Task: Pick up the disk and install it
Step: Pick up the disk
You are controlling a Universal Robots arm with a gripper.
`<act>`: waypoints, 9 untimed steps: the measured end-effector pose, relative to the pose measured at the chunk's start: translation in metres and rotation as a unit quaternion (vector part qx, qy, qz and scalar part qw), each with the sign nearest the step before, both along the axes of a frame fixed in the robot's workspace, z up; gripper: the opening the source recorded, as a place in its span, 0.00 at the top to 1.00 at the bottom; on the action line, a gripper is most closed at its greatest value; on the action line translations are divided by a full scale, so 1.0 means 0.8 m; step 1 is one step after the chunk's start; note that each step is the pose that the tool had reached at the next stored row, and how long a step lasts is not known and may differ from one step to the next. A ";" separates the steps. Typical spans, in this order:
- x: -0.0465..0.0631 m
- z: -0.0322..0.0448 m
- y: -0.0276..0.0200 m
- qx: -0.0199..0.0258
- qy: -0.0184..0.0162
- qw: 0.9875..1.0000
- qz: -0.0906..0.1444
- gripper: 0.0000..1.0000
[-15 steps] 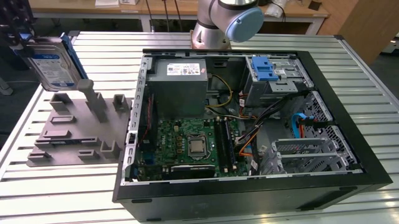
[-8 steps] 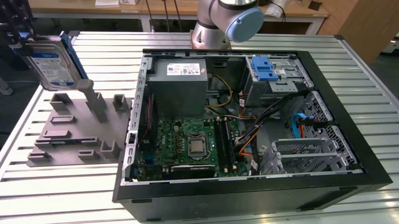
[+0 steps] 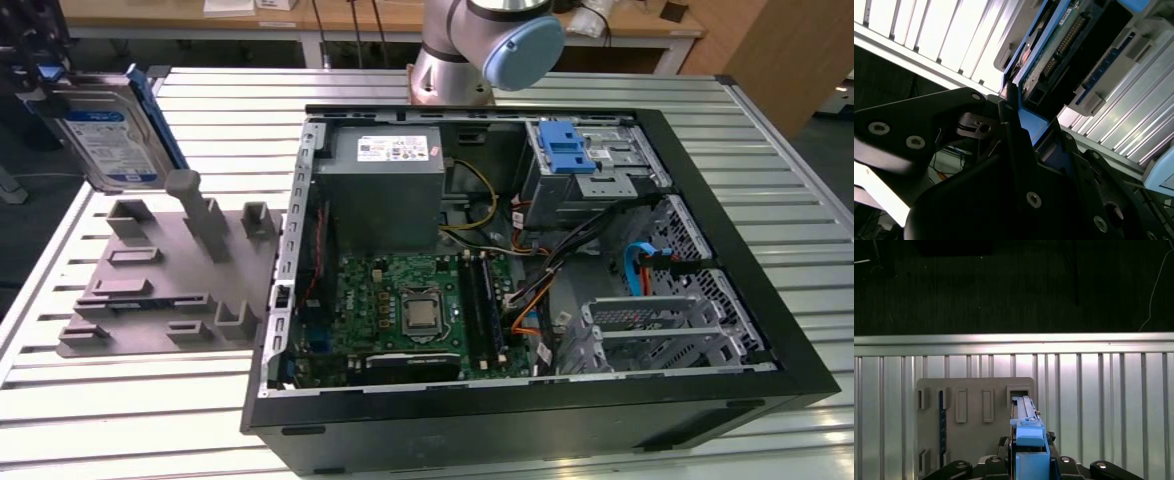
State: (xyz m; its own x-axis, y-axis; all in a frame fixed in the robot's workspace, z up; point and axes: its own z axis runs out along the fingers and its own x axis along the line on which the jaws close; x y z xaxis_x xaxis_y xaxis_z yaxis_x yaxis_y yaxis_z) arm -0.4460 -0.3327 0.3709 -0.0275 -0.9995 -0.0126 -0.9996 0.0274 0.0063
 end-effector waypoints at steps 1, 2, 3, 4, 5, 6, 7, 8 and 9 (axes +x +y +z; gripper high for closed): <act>0.000 0.0005 0.0000 0.000 0.000 1.000 0.000 0.64; 0.000 0.0010 0.0000 0.000 0.000 1.000 0.000 0.64; 0.000 0.0014 0.0000 0.000 0.000 1.000 0.000 0.64; 0.000 0.0017 0.0000 0.000 0.000 1.000 0.000 0.64; 0.000 0.0022 0.0000 0.000 0.000 1.000 0.000 0.64; 0.000 0.0026 0.0000 0.000 0.000 1.000 0.000 0.64; 0.000 0.0030 0.0001 0.000 0.000 1.000 0.000 0.64; 0.000 0.0034 0.0001 0.000 0.000 1.000 0.000 0.64; 0.000 0.0036 0.0001 0.000 0.000 1.000 0.000 0.64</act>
State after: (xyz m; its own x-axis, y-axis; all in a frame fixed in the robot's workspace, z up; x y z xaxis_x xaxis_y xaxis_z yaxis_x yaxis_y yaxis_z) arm -0.4460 -0.3326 0.3738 -0.0275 -0.9995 -0.0126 -0.9996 0.0274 0.0061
